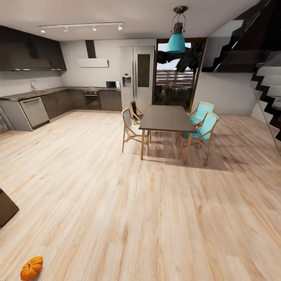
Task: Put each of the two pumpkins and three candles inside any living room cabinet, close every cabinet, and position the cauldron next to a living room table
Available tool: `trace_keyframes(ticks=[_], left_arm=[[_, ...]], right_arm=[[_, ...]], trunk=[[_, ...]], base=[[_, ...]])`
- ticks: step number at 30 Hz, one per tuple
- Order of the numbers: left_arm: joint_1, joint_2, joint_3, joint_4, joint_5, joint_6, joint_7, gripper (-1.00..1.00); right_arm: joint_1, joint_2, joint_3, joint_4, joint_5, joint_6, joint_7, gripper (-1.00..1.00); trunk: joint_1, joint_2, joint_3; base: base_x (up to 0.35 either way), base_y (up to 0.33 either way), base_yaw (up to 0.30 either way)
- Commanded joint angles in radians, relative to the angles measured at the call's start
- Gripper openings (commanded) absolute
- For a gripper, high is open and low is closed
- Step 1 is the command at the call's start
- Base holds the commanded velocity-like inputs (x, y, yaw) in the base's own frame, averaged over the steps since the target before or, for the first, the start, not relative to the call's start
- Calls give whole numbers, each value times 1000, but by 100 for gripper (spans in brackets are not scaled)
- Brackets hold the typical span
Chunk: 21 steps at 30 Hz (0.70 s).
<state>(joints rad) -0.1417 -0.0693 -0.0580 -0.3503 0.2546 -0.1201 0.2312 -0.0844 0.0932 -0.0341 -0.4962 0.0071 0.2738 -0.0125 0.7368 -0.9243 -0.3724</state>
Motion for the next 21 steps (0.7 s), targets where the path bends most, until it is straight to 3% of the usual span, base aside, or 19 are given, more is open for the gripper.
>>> trace_keyframes(ticks=[1,9,21], left_arm=[[-1,0,-6,1,9,-4,5,100],[-1,0,-6,1,9,-4,5,100],[-1,0,-6,7,9,-5,5,100]], right_arm=[[0,1,-4,-2,1,6,-1,100],[0,0,-4,-2,1,6,-1,100],[0,1,-4,-2,1,6,-1,100]], trunk=[[1,-1,-1],[1,-1,-1],[1,-1,-1]], base=[[336,-129,264],[322,-171,265],[341,-17,265]])
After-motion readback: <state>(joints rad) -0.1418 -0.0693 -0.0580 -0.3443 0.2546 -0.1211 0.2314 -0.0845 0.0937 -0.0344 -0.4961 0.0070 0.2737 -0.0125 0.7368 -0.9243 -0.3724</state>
